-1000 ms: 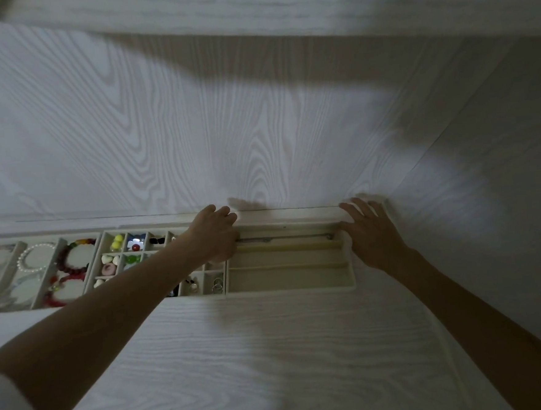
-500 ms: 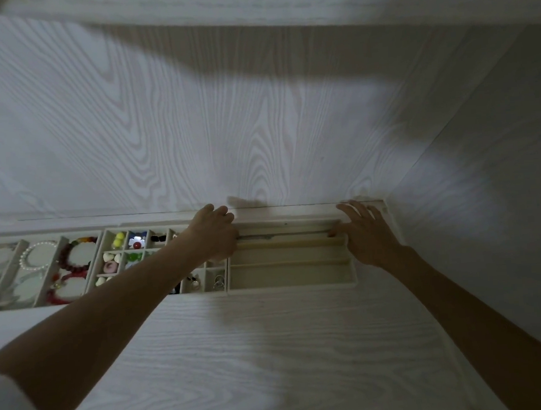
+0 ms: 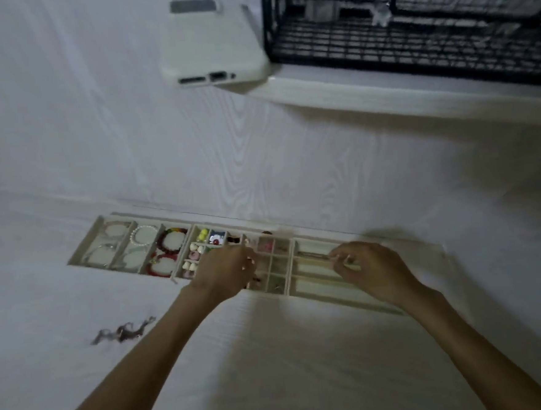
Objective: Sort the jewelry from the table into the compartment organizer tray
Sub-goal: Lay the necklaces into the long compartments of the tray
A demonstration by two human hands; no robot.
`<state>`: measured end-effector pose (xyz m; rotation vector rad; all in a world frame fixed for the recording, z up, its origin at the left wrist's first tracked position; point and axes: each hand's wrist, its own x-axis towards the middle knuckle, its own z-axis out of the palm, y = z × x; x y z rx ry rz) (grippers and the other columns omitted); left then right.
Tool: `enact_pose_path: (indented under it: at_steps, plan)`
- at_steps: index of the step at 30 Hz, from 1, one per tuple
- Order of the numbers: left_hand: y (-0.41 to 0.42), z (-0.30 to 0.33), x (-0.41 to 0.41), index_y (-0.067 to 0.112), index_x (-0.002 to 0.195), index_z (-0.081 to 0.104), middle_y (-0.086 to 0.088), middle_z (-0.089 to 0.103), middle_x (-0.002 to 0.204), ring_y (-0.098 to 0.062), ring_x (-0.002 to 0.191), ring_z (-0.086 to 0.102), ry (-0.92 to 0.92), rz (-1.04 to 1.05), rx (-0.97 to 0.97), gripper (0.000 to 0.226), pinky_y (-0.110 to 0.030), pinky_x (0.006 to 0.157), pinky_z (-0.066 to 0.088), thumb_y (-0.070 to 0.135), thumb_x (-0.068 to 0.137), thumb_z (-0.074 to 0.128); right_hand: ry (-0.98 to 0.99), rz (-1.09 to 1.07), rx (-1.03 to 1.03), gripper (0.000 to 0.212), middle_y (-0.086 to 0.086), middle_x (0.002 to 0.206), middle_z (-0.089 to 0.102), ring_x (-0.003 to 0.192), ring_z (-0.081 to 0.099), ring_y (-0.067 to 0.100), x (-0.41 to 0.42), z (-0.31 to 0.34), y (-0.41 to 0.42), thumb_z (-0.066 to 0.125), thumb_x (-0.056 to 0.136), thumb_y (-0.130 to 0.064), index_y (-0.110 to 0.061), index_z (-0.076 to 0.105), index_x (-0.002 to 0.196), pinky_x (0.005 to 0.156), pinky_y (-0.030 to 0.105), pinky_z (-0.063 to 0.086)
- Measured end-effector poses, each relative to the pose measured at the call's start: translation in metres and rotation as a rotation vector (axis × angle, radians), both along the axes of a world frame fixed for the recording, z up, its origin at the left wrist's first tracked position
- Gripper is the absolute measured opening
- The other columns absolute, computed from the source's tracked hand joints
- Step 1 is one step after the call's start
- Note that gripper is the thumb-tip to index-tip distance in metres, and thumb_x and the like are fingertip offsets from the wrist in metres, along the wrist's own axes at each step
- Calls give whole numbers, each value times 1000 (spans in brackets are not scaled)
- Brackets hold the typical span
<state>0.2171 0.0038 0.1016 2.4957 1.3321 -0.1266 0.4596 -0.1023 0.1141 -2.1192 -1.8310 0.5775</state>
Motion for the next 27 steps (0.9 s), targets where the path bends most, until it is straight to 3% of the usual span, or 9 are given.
enact_pose_path:
  at_steps: [7,11,14,20,24,27]
  plan:
    - [-2,-3,-130,35,122,60,7,62,125,-17,112,59,60,323,-30,33,-30,89,46,27,95,43,70,310,-103,21,-9,98,70,89,64,8,-119,-10,53,56,91,-36,-26,71,102,75,28,51]
    - [-1,-15,-206,37,118,61,9,63,122,-13,110,59,100,459,-72,33,-26,85,45,22,94,43,26,479,-166,30,-4,115,64,104,60,14,-188,-32,66,45,97,-36,-25,62,121,87,30,49]
    - [-2,-29,-241,34,123,59,10,59,127,-11,114,55,84,509,-147,35,-25,87,43,18,94,46,-82,584,-190,39,2,136,50,124,46,21,-230,-59,69,36,101,-24,-21,46,138,101,35,38]
    - [-9,-70,-263,30,136,46,6,47,137,-14,125,45,-13,533,-241,48,-30,92,44,29,90,60,-128,583,-135,52,1,153,26,138,26,22,-279,-100,71,33,101,-11,-26,22,149,109,36,27]
    - [-11,-87,-273,29,122,53,7,52,117,-12,108,53,-122,638,-274,45,-27,77,43,34,81,70,-172,681,-116,56,-5,160,3,147,-1,17,-290,-112,70,30,100,-10,-31,13,150,118,38,0]
    - [-10,-88,-280,31,107,59,14,55,102,-8,93,56,-159,673,-277,31,-24,71,38,38,80,71,-217,753,-151,61,-5,160,-4,146,-8,16,-293,-119,69,31,99,-6,-29,9,151,118,38,-6]
